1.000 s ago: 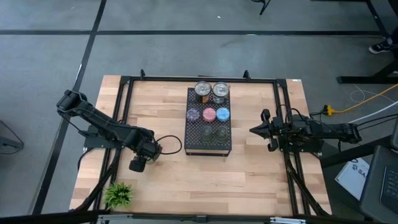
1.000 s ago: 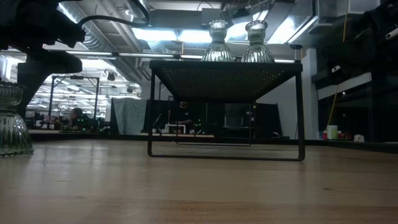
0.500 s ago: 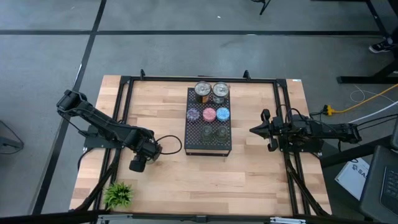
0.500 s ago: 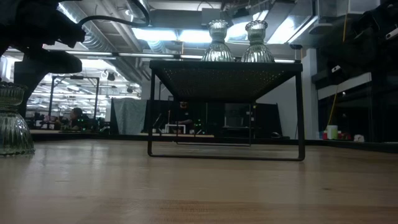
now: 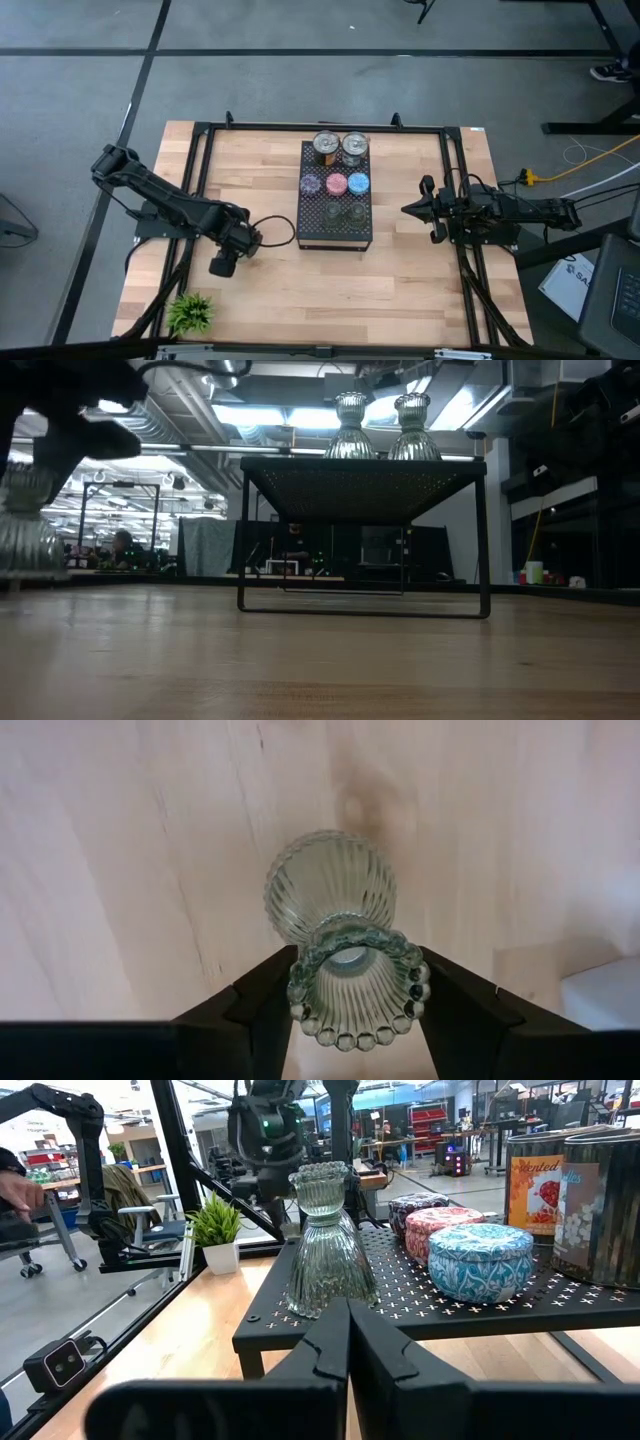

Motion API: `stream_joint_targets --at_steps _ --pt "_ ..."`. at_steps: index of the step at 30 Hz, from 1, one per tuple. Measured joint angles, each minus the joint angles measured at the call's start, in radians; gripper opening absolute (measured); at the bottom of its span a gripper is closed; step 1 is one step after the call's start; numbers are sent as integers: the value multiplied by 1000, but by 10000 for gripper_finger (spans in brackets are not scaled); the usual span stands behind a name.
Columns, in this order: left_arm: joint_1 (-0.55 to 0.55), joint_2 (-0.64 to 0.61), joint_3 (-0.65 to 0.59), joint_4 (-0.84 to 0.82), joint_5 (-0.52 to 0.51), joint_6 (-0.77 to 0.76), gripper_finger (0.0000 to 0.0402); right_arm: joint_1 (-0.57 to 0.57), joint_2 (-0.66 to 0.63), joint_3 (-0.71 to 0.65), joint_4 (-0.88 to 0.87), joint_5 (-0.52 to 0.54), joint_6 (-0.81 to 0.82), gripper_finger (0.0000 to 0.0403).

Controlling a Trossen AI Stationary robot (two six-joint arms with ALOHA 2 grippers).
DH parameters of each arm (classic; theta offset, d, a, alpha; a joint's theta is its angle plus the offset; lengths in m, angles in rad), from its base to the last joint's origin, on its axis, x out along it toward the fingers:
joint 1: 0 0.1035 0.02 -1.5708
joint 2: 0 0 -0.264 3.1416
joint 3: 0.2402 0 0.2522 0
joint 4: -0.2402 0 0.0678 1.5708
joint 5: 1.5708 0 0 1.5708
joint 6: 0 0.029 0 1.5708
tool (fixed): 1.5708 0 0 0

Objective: Pick & Place candle stick holders
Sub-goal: Put the glass candle holder on the shelf aligned with the other glass candle holder

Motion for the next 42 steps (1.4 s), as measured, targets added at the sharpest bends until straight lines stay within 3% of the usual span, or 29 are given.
stream_joint_targets --at_steps 19,36,42 --pt "138 0 322 -195 39 -44 179 0 0 0 0 0 0 5" --pt "254 8 486 -244 51 -86 178 0 0 0 0 0 0 5" --pt "306 58 567 -249 50 -14 177 0 0 0 0 0 0 5"
